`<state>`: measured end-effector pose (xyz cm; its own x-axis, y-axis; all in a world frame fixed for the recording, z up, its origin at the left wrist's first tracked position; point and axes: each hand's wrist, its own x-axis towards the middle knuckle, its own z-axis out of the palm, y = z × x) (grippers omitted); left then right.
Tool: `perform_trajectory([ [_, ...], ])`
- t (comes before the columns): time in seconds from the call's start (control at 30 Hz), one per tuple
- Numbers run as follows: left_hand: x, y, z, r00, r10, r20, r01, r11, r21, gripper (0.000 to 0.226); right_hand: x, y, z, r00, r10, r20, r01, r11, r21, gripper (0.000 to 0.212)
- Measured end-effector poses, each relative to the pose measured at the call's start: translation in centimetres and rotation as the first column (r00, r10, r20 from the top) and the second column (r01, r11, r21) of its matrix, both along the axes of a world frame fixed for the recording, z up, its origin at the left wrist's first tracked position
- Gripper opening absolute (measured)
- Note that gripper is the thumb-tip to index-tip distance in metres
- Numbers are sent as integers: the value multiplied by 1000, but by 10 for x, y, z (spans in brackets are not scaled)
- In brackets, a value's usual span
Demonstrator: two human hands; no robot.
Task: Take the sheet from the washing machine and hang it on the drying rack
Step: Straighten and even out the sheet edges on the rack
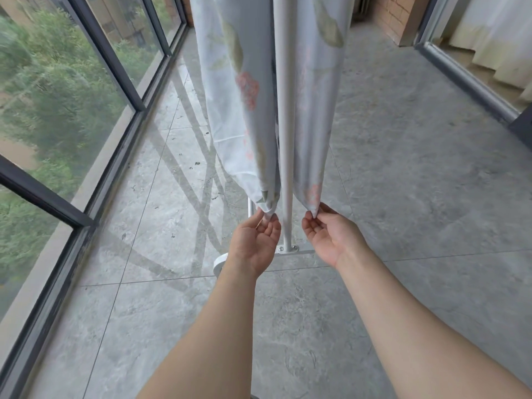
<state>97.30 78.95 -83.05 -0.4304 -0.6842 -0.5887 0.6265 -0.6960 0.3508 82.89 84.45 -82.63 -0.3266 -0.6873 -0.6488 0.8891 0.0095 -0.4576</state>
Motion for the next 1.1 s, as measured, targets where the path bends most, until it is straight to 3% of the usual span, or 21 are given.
perform_trajectory([
  [0.23,10,-1,5,997,26,76,-23,999,-43,5,2,1,2,1000,-30,-9,30,1000,0,34],
  [0.57,15,-1,9,998,63,10,-62,997,-49,15,9,8,5,996,-6,-88,10,999,47,8],
  [0.77,21,4,7,996,50,-78,-54,997,-55,18,5,20,13,999,19,-28,-20,999,-51,14],
  [0.9,17,12,9,987,6,-160,-18,997,-78,43,2,29,15,999,45,4,-45,993,-106,17],
  [1.1,6,16,2,998,-57,-7,56,994,-94,5,-2,33,14,993,114,-35,-116,990,-76,10],
])
